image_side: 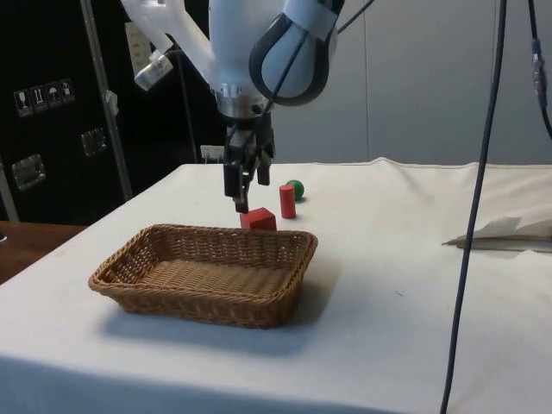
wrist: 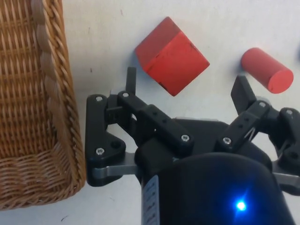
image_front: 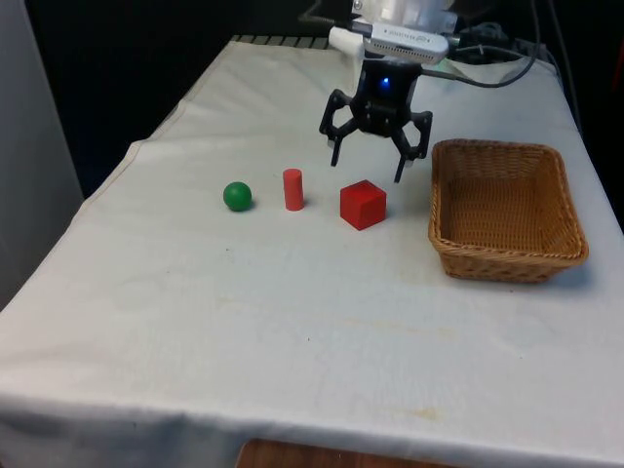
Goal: Pick up the object to the left of the cylinder and place it into the basket.
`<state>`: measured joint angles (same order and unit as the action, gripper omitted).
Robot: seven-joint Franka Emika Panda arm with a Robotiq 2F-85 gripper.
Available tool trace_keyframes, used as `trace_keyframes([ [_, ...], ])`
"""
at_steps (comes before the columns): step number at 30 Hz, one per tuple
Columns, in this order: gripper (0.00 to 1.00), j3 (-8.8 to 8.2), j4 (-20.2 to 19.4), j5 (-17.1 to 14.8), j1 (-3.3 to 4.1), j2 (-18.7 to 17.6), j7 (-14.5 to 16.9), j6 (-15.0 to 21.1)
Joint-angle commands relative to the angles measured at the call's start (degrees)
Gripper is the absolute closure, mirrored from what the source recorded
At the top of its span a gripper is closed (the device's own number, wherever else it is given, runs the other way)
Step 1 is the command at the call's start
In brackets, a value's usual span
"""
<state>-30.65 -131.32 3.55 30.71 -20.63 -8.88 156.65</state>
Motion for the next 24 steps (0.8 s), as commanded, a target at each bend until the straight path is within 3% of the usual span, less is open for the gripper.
trace_keyframes([
  [1,0.00,-0.06,0.17,-0.17,0.06,-0.40,-0.74,0.46],
  [19,0.00,0.52,1.20,-0.80,-0.34,-2.52,-7.68,1.03],
  [21,0.00,0.06,1.26,-0.06,0.00,-2.46,-7.96,0.40],
  [22,0.00,0.52,1.32,-0.86,-0.40,-2.81,-8.37,1.26],
  [24,0.00,0.57,1.38,-0.86,-0.40,-3.15,-9.17,1.43],
])
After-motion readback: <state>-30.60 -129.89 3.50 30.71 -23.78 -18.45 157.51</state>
